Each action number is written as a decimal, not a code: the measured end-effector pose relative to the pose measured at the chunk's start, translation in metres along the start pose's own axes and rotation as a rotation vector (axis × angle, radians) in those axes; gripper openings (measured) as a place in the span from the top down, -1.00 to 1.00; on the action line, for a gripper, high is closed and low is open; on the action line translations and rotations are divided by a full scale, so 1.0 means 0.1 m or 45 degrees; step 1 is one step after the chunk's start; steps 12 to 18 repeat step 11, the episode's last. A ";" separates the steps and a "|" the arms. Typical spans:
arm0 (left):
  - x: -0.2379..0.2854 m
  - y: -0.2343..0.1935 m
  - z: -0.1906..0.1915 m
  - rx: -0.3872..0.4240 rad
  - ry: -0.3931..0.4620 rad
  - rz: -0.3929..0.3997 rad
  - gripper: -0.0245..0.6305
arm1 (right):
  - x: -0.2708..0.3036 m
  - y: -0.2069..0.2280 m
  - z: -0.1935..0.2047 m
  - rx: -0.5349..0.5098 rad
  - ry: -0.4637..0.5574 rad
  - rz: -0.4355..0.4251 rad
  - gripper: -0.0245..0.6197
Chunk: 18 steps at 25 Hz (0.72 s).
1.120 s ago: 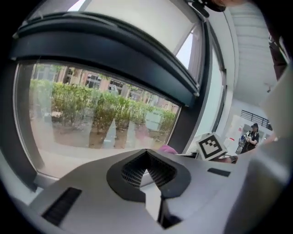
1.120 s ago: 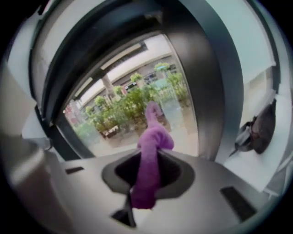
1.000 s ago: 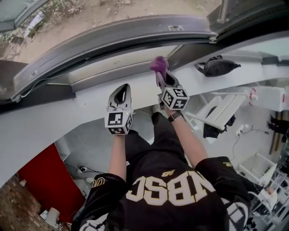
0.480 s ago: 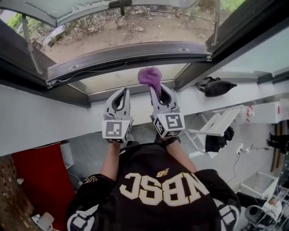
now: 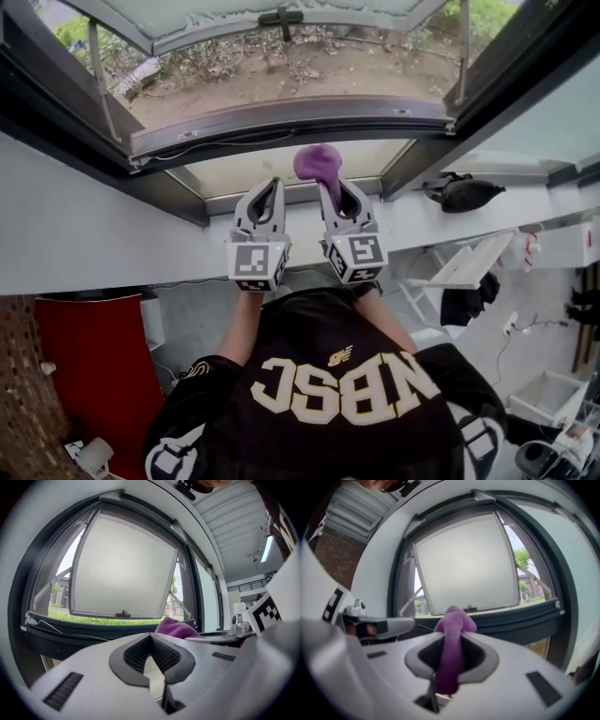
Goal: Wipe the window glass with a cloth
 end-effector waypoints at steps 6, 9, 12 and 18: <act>-0.22 -0.09 -0.01 -0.016 -0.006 -0.044 0.88 | -0.03 -0.10 -0.03 -0.022 0.005 -0.007 0.68; -0.35 -0.08 0.07 -0.029 0.011 -0.009 0.88 | -0.11 -0.20 0.03 -0.023 -0.019 -0.006 0.68; -0.45 -0.08 0.11 -0.045 0.016 0.002 0.88 | -0.18 -0.28 0.08 -0.020 -0.040 -0.010 0.68; -0.45 -0.08 0.11 -0.045 0.016 0.002 0.88 | -0.18 -0.28 0.08 -0.020 -0.040 -0.010 0.68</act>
Point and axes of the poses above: the fingertips, and each gripper's own axes: x forward along the fingers, y to its right, z out of its underside, the point moved 4 cm from there along -x, backward along the fingers, and after that the axes turned 11 degrees about z, right-handed, at the moved point
